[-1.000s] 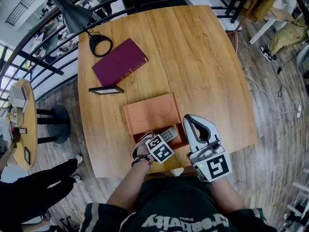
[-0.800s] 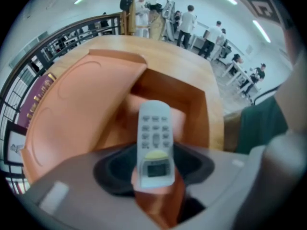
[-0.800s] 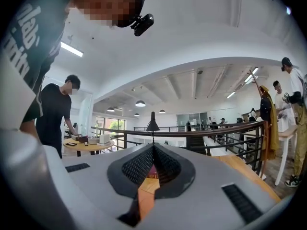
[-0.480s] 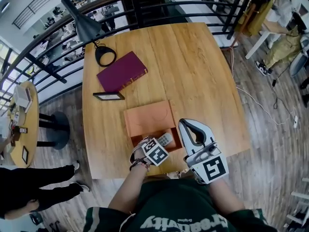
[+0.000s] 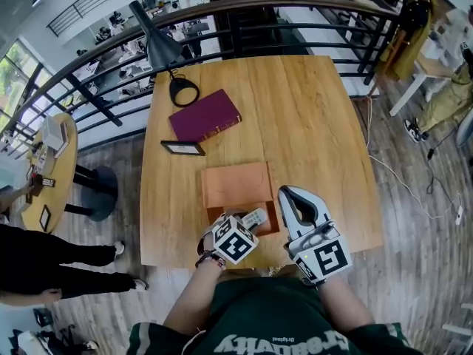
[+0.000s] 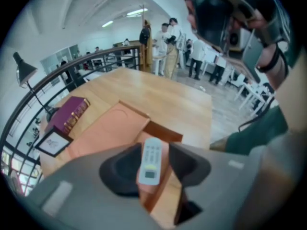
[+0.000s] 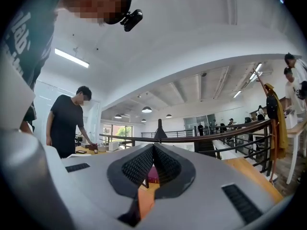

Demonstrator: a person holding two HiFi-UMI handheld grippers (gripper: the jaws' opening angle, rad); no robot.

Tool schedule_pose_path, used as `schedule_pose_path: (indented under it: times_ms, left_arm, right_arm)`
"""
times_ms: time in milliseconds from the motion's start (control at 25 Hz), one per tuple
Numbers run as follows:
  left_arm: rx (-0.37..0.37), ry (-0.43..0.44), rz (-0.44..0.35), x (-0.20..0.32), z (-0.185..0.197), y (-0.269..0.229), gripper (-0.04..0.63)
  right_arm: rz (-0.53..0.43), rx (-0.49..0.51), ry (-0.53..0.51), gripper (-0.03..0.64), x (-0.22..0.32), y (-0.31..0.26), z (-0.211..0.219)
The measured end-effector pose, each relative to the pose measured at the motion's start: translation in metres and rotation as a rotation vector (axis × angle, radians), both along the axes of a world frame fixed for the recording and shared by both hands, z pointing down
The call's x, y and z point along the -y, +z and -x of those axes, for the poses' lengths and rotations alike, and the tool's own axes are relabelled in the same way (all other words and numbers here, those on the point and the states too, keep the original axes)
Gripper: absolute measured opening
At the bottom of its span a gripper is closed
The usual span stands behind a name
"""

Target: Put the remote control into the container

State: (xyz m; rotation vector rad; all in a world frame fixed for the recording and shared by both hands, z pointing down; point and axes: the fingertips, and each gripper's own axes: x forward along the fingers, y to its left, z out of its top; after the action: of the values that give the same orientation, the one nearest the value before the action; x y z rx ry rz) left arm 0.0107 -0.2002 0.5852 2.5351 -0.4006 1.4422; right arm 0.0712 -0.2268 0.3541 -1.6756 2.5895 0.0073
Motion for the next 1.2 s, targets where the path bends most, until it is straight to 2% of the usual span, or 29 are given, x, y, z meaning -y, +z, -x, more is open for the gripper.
schedule_pose_path:
  times_ms: [280,520,680,880,1080,1200]
  left_arm:
    - [-0.195,-0.081,-0.078,-0.012,-0.016,-0.065,0.186]
    - [-0.387,-0.162,-0.261,-0.015,-0.031,-0.131,0.186]
    - [-0.474,-0.195,-0.351,-0.019,-0.028,-0.160,0.184]
    - [-0.687,-0.215,-0.395,-0.031,-0.022,-0.208,0.184]
    - [-0.755,-0.195,-0.509,-0.036,-0.016,-0.237,0.156]
    - [-0.790,-0.183,-0.512,-0.040,-0.011,-0.243,0.153]
  right_arm:
    - [-0.003,0.014,-0.063,0.017,-0.012,-0.001,-0.007]
    - [-0.011,0.011,-0.128,0.017,-0.019,-0.002,-0.018]
    - [-0.010,0.006,-0.143,0.017,-0.022,-0.001,-0.017]
    - [-0.012,-0.005,-0.158,0.017,-0.031,-0.001,-0.009]
    - [-0.007,-0.011,-0.148,0.017,-0.035,-0.004,-0.004]
    - [-0.007,-0.008,-0.144,0.017,-0.035,-0.006,0.001]
